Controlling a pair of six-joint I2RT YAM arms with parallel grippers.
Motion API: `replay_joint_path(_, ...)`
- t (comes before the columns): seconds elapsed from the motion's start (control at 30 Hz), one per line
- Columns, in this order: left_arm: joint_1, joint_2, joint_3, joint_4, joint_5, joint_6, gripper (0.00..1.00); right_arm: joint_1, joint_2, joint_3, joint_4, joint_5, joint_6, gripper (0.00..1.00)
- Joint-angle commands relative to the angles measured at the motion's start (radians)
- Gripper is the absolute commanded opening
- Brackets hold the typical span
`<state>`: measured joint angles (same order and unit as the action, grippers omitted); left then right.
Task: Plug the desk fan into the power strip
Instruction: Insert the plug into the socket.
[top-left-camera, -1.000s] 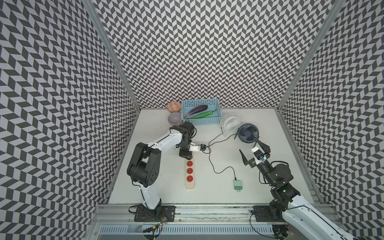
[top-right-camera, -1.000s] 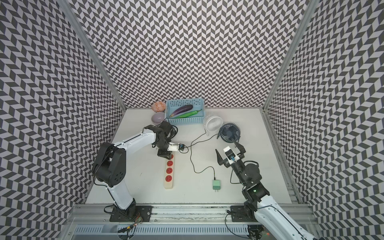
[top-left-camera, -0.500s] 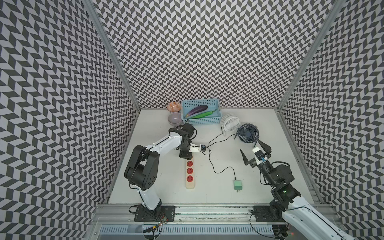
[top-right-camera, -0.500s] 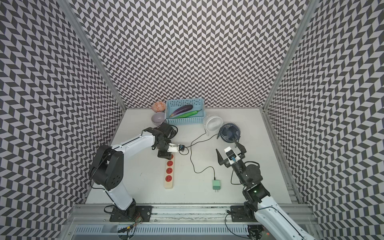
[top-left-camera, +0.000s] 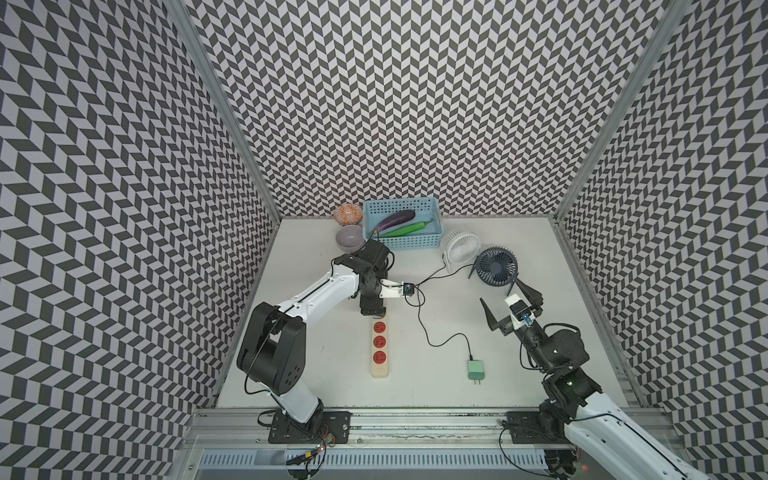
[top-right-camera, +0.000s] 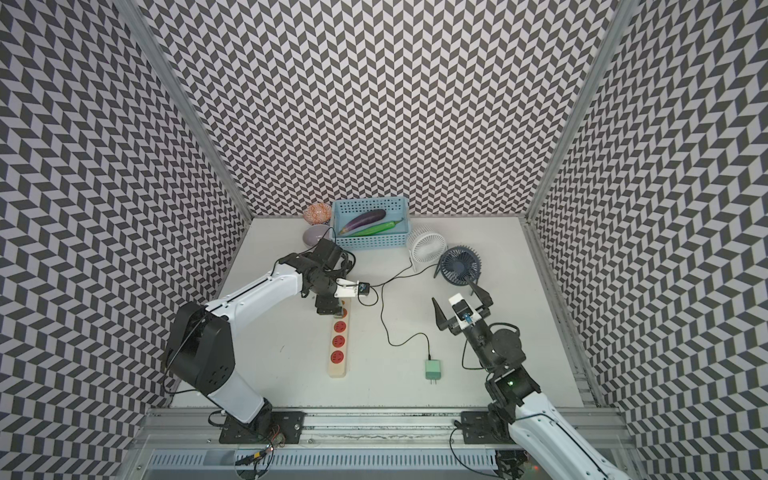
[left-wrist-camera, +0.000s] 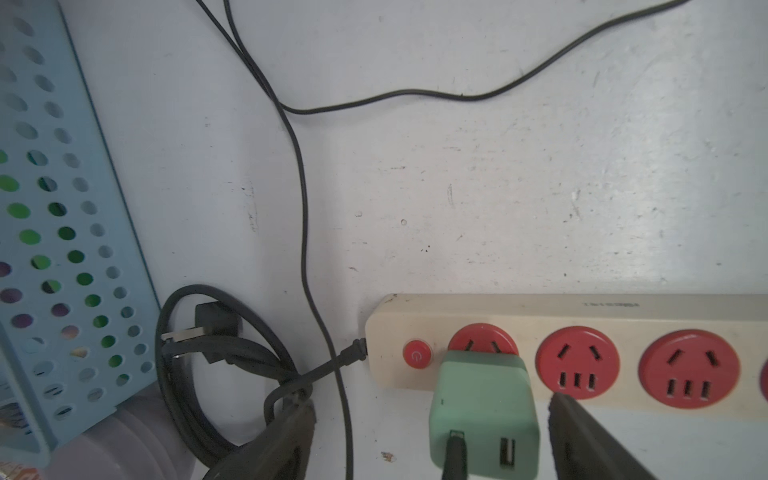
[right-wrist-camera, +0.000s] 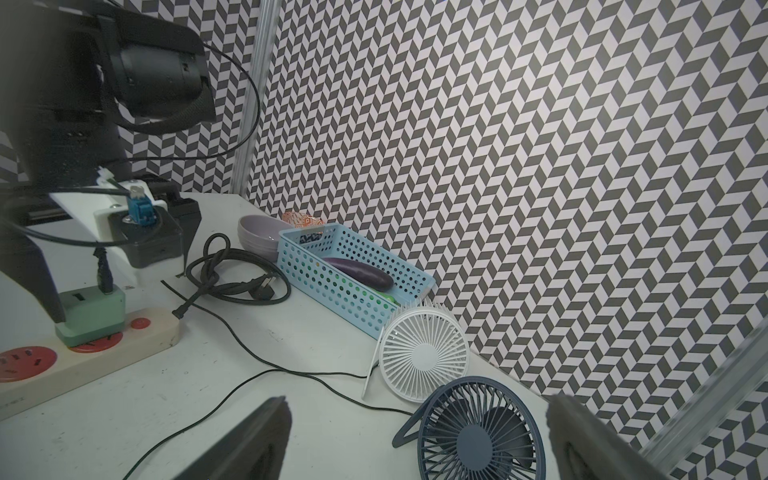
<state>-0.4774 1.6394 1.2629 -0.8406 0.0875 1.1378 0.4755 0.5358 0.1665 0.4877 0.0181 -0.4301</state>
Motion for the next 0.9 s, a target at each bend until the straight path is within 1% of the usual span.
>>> replay_joint_path(0.0, -0.007, -0.052, 0.028, -0.020, 0.061, -0.030, 0.99, -0.006, -0.008, -0.004, 0.053, -0.003, -0.007, 1.00)
replay_joint_path(0.2, -0.017, -0.103, 0.071, 0.000, 0.118, -0.126, 1.00, -0.006, -0.003, -0.004, 0.060, -0.004, -0.001, 1.00)
replay_joint_path(0.3, -0.017, -0.146, 0.073, 0.049, 0.140, -0.176, 1.00, -0.006, -0.003, -0.004, 0.053, 0.010, 0.001, 1.00)
replay_joint_path(0.43, -0.018, -0.204, 0.057, 0.126, 0.172, -0.284, 1.00, -0.005, -0.011, -0.005, 0.051, 0.015, 0.015, 1.00)
replay_joint_path(0.53, -0.024, -0.261, 0.005, 0.247, 0.205, -0.425, 1.00, -0.006, -0.003, 0.000, 0.047, 0.027, 0.024, 1.00)
replay_joint_path(0.6, -0.031, -0.301, -0.028, 0.325, 0.185, -0.531, 1.00, -0.005, 0.005, 0.002, 0.043, 0.027, 0.034, 1.00)
replay_joint_path(0.67, -0.026, -0.321, -0.058, 0.366, 0.145, -0.618, 1.00, -0.004, 0.003, 0.004, 0.050, 0.020, 0.046, 1.00)
replay_joint_path(0.77, -0.008, -0.345, -0.077, 0.405, 0.091, -0.697, 1.00, -0.006, 0.004, 0.015, 0.038, 0.046, 0.074, 1.00)
replay_joint_path(0.87, 0.037, -0.384, -0.091, 0.428, 0.089, -0.788, 1.00, -0.005, 0.010, 0.041, -0.004, 0.097, 0.124, 1.00)
